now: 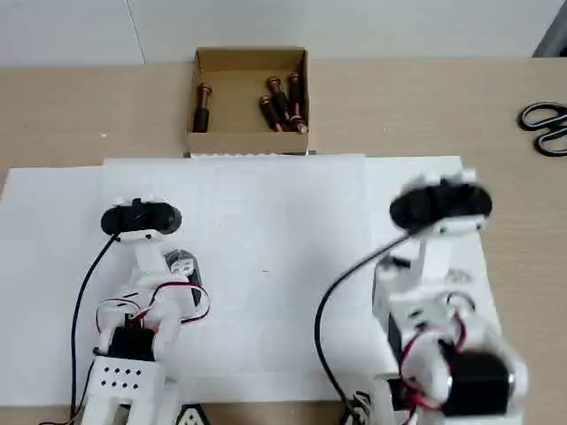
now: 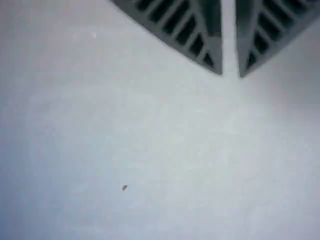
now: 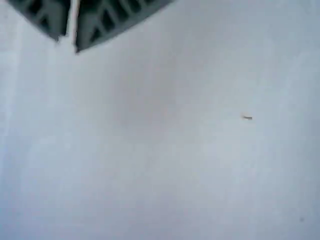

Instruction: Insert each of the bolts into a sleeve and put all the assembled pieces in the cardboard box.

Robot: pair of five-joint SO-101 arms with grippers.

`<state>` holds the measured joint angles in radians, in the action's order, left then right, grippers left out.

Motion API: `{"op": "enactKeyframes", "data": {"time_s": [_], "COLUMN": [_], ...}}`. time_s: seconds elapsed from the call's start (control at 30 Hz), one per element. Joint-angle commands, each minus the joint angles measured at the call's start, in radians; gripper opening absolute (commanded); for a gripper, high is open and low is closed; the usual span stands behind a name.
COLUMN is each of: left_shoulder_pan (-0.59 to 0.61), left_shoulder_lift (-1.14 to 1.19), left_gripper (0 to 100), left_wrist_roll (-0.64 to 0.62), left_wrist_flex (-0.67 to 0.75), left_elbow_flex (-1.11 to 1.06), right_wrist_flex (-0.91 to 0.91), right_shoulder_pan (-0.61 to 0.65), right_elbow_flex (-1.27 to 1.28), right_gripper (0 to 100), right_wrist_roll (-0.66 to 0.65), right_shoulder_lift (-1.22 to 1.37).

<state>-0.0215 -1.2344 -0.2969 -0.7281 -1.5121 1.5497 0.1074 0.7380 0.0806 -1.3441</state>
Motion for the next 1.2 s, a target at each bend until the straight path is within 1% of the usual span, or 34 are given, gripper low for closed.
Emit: {"op": "enactKeyframes", "data": {"time_s": [0.0,0.23,0.37,0.67,0.87,1.17], "left_shoulder_pan": [-0.003,-0.003,-0.003,-0.003,-0.003,-0.003], "left_shoulder_lift": [-0.009,-0.009,-0.009,-0.009,-0.009,-0.009], "left_gripper": [1,1,1,1,1,1], "left_wrist_roll": [-0.003,-0.003,-0.003,-0.003,-0.003,-0.003], "left_wrist_flex": [0.020,0.020,0.020,0.020,0.020,0.020], "left_elbow_flex": [0.007,0.007,0.007,0.007,0.007,0.007], "right_wrist_flex": [-0.041,-0.082,-0.147,-0.248,-0.312,-0.360], "right_shoulder_pan": [-0.008,-0.007,-0.008,-0.007,-0.007,-0.002], "right_elbow_flex": [0.132,0.387,0.476,0.588,0.735,0.865], "right_gripper": [0.2,0.2,0.2,0.3,0.3,0.3], "right_wrist_roll": [0.006,-0.068,-0.081,-0.081,-0.081,-0.081], "right_shoulder_lift": [-0.147,-0.387,-0.461,-0.467,-0.469,-0.470]}}
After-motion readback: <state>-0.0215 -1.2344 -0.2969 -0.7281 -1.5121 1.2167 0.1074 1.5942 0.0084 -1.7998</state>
